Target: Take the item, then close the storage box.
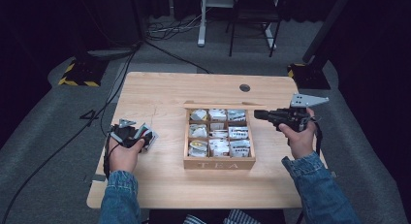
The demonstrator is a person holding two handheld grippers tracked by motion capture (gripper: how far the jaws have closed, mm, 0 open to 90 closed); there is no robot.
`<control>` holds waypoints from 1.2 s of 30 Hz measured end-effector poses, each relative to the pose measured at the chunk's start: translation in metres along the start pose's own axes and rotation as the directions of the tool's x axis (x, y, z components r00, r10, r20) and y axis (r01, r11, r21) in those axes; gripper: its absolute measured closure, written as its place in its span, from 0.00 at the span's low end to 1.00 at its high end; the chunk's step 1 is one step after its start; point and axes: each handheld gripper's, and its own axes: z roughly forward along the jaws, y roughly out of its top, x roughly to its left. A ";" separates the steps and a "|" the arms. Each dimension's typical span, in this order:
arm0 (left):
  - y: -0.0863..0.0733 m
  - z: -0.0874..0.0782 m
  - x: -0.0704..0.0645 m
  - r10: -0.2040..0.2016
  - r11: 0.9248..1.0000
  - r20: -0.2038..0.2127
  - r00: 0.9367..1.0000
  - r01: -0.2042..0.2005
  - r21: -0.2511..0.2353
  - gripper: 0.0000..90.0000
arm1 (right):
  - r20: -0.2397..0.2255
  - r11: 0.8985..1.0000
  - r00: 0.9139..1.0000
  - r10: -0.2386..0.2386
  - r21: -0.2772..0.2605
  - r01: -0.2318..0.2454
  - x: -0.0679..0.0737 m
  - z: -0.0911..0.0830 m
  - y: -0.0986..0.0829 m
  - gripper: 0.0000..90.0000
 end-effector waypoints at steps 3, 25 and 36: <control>0.001 -0.001 0.000 0.019 1.000 -0.026 0.999 -0.019 0.000 0.34 | 0.000 1.000 1.000 -0.001 0.001 0.001 0.000 0.000 0.000 1.00; -0.004 -0.039 -0.042 0.140 0.989 0.045 0.989 -0.138 -0.044 0.32 | -0.003 1.000 1.000 -0.002 0.003 0.002 0.001 0.000 0.000 1.00; -0.052 -0.047 -0.077 0.267 0.963 0.206 0.941 -0.270 -0.014 0.34 | -0.005 1.000 1.000 0.000 0.010 0.000 0.002 0.000 0.000 1.00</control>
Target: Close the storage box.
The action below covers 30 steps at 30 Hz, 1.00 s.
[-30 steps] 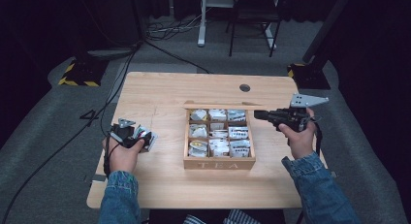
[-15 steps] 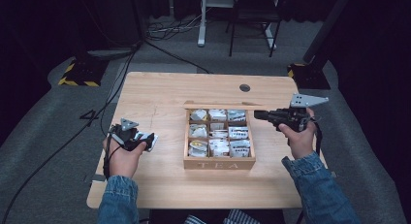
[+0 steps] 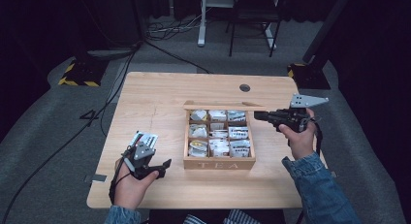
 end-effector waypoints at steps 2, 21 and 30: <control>-0.009 0.003 -0.003 0.010 1.000 0.005 1.000 -0.010 0.003 0.34 | -0.001 1.000 1.000 0.002 0.000 -0.002 0.000 0.000 -0.001 1.00; -0.044 0.024 0.006 -0.042 0.995 -0.050 0.998 0.046 0.089 0.37 | -0.007 0.999 1.000 0.005 0.050 -0.005 0.005 0.006 -0.007 1.00; -0.048 0.029 0.003 0.016 0.998 -0.086 0.996 -0.010 0.062 0.33 | -0.014 0.998 1.000 0.008 0.068 -0.007 0.006 0.004 -0.009 1.00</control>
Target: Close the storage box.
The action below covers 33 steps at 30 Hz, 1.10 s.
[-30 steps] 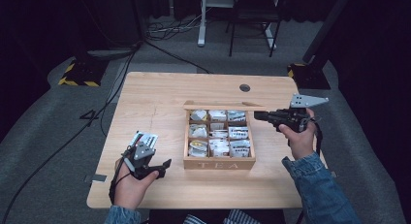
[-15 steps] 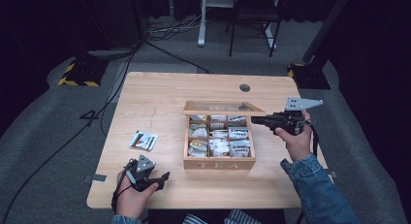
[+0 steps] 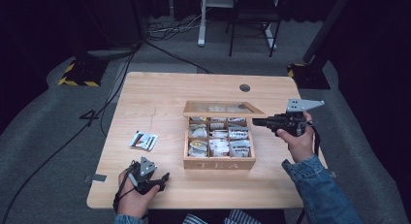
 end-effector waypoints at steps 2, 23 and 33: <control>0.000 0.000 0.000 0.000 1.000 0.001 1.000 0.000 0.000 0.33 | 0.000 1.000 1.000 0.000 0.009 0.000 0.001 0.000 -0.001 1.00; 0.001 0.001 0.001 0.006 1.000 0.002 1.000 -0.006 -0.003 0.33 | -0.005 0.989 1.000 -0.002 0.148 0.003 0.014 -0.005 -0.034 1.00; 0.001 0.001 0.001 0.005 1.000 0.002 1.000 -0.005 -0.006 0.33 | -0.011 0.982 1.000 -0.004 0.191 0.006 0.018 -0.003 -0.044 1.00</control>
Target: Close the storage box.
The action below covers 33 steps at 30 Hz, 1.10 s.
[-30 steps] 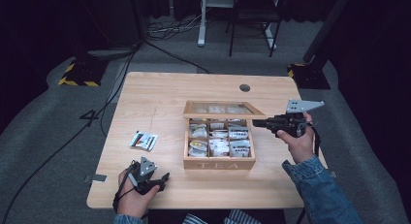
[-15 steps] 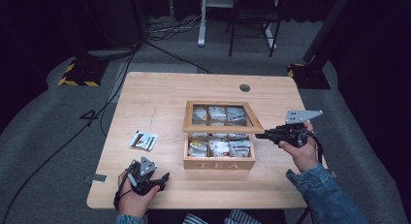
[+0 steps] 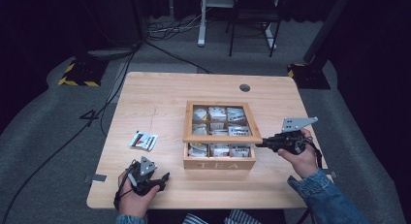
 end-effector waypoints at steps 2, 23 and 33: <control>0.000 0.000 0.000 -0.001 1.000 0.001 1.000 0.001 0.003 0.33 | 0.000 1.000 1.000 0.002 0.001 -0.002 0.000 0.000 0.000 1.00; 0.000 0.000 0.000 0.003 1.000 0.000 1.000 -0.003 0.002 0.33 | -0.017 0.997 1.000 0.012 0.081 -0.011 0.016 -0.001 -0.005 1.00; 0.000 0.000 0.000 0.002 1.000 0.000 1.000 -0.002 0.002 0.33 | -0.009 0.992 1.000 0.020 0.126 -0.019 0.018 0.000 -0.012 1.00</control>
